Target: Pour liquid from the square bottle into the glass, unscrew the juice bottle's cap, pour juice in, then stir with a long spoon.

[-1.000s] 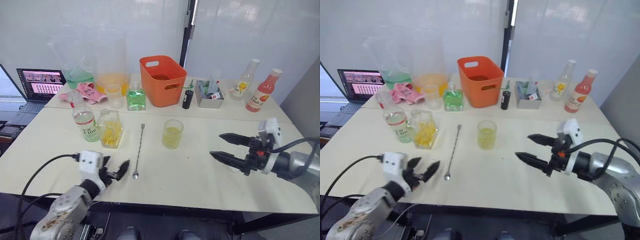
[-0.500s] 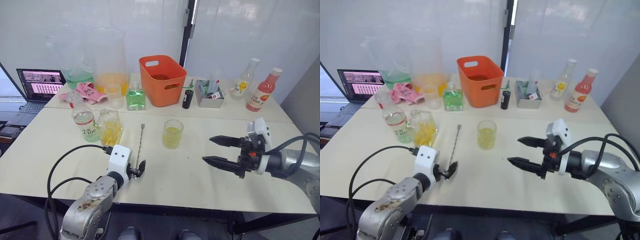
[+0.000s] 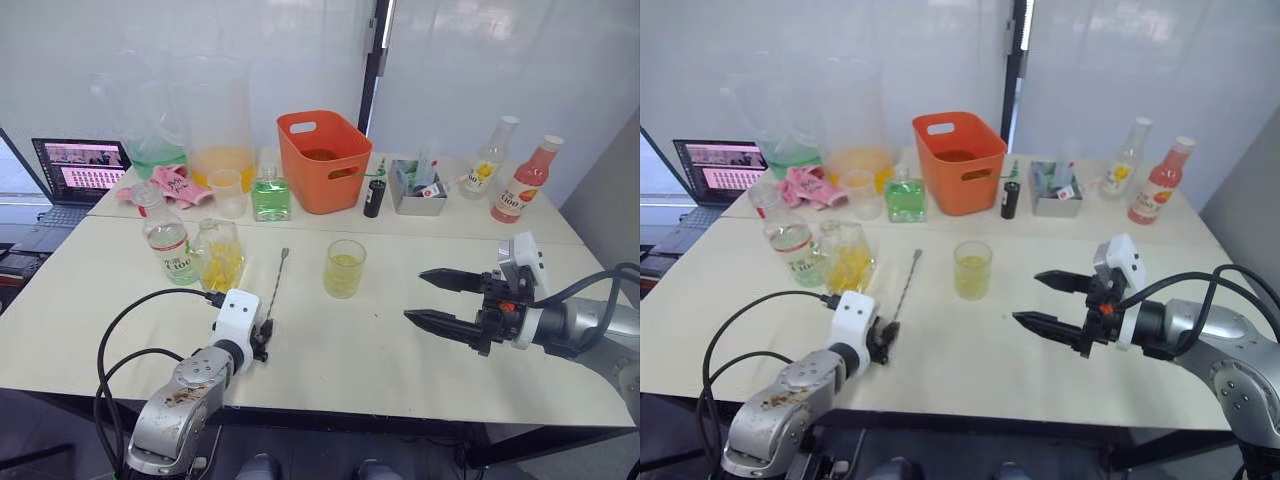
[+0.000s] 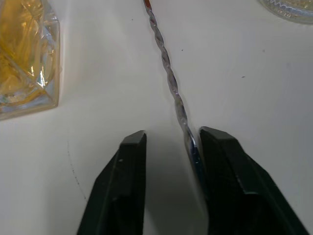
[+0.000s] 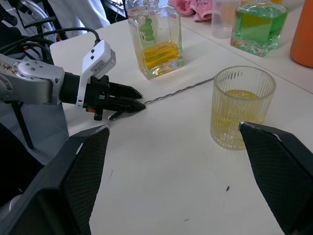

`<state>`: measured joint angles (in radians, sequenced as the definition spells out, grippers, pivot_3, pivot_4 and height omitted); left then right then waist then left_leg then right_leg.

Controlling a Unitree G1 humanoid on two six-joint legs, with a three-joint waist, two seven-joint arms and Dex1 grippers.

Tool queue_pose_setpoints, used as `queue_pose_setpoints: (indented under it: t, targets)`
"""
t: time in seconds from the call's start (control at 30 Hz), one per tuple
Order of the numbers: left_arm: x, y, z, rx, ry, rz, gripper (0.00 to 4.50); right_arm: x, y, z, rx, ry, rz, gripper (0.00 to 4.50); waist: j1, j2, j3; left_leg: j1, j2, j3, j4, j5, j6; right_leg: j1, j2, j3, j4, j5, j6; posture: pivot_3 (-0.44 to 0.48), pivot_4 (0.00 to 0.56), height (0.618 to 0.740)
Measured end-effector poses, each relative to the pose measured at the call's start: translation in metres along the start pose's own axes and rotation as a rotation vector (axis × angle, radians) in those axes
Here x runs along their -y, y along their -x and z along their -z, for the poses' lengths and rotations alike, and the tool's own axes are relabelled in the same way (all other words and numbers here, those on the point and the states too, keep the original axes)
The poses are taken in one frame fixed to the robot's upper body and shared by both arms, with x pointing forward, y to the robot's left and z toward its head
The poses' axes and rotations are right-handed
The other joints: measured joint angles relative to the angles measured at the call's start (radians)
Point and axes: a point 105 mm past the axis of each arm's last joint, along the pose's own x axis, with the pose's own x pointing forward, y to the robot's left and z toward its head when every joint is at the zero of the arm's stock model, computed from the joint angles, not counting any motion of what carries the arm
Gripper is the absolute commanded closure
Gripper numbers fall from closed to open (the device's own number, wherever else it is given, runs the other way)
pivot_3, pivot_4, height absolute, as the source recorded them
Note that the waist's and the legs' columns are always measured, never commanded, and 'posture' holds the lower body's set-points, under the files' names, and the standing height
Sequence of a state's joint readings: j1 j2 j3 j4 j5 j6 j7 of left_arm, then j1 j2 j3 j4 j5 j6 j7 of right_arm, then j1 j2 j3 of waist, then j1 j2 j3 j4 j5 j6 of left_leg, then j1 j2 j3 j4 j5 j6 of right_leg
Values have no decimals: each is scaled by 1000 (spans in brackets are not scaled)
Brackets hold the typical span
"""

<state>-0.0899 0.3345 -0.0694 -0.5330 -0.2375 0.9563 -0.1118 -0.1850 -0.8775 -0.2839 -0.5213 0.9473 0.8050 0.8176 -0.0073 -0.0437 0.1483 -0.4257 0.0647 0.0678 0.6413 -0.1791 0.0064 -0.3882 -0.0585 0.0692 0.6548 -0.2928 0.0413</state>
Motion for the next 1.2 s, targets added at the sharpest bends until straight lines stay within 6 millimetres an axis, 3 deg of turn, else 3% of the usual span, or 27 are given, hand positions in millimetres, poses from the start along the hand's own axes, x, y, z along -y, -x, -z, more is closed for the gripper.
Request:
queue_pose_setpoints:
  t: [0.07, 0.37, 0.5, 0.67, 0.97, 1.1, 1.2]
  targets:
    - [-2, 0, 0, -1, -6, 6, 4481, 1, 0, 0, 1, -1, 6, 0, 2, 0, 0, 0, 0, 0, 0, 0, 0, 0, -1, 0, 0, 0, 0, 0, 150, 739]
    - [-15, 2, -3, 14, -45, 70, 4481, 0, -2, 0, 10, 4, 24, 0, 5, 0, 0, 0, 1, 0, 0, 0, 0, -1, 0, 0, -1, 0, -1, 0, 150, 739]
    - [-36, 8, -6, 26, -73, 127, 4481, 1, -3, 0, 14, 0, 42, 0, -3, 0, 1, -1, 2, -1, -2, 0, 0, -3, -1, 0, -1, 0, -2, 0, 150, 739]
    - [-71, 39, -33, 117, -223, 228, 4481, -1, -9, 2, 12, -5, 24, 0, -9, 0, 2, -2, 3, 0, -7, 0, 0, -6, -2, 0, -4, -1, -3, 0, 150, 739]
    - [-90, 70, -5, 48, -341, 517, 4481, -1, -15, 0, 16, 10, 18, 0, -1, 1, 2, -7, 4, 0, -14, 0, 0, -13, -5, -1, -9, 0, -4, 0, 150, 739]
    - [-101, 70, -2, 40, -463, 589, 4481, 0, -16, 2, 14, 14, 33, 0, -2, 1, 2, -10, 4, 1, -14, 0, 0, -16, -6, -1, -9, 1, -5, 0, 150, 739]
    - [-104, 61, 12, -2, -528, 595, 4481, 1, -17, 2, 22, 10, 44, 0, -4, 1, 2, -11, 4, 2, -13, 0, 0, -16, -6, -1, -9, 1, -4, 0, 150, 739]
